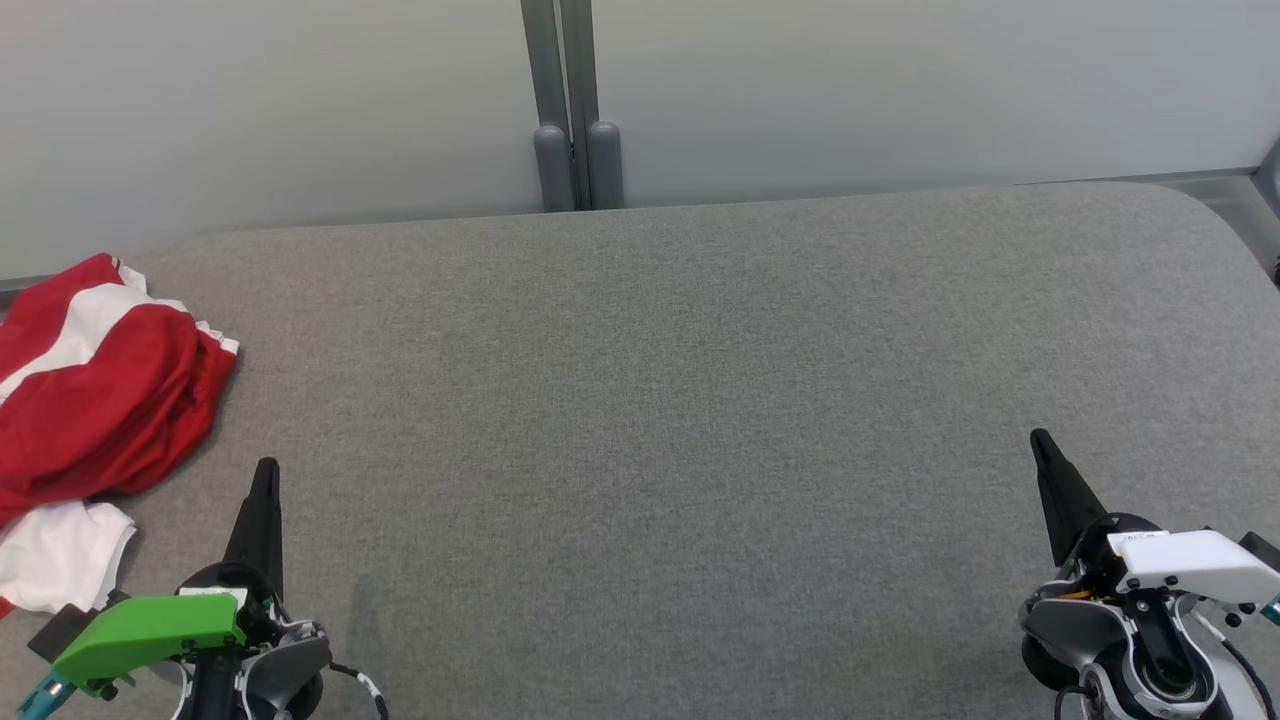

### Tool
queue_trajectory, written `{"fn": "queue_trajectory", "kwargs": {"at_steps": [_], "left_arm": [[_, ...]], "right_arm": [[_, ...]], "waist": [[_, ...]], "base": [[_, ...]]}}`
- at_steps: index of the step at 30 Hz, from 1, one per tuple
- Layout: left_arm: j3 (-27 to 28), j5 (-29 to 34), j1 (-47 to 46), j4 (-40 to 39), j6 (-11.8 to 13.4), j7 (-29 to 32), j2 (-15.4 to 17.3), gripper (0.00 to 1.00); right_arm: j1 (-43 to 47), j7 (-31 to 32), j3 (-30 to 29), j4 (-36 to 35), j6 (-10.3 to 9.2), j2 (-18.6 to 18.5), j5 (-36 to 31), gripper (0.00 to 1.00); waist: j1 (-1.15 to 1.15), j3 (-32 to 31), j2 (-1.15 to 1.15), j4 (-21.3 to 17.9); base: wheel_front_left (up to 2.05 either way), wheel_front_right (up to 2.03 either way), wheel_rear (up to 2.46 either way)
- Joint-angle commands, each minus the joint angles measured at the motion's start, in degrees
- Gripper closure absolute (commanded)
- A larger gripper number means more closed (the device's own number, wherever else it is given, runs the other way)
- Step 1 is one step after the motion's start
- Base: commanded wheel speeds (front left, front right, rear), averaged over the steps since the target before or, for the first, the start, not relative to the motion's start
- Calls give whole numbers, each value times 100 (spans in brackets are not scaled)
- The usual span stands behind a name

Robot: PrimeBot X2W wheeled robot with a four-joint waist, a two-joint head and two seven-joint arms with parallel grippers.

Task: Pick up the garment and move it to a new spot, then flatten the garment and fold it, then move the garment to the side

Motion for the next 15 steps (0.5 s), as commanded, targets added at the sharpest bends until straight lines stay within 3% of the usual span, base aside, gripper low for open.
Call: {"fn": "queue_trajectory", "kwargs": {"at_steps": [1,15], "left_arm": [[15,0,-81,-10,-30,15,45,0],[-262,290,137,151,10,-301,-30,0]], "right_arm": [[-33,13,6,5,3,-26,34,0],[255,-298,179,-14,-1,-1,-268,0]], "waist": [[0,0,0,0],[0,1,0,5]], "base": [[0,0,0],[0,0,0]]}}
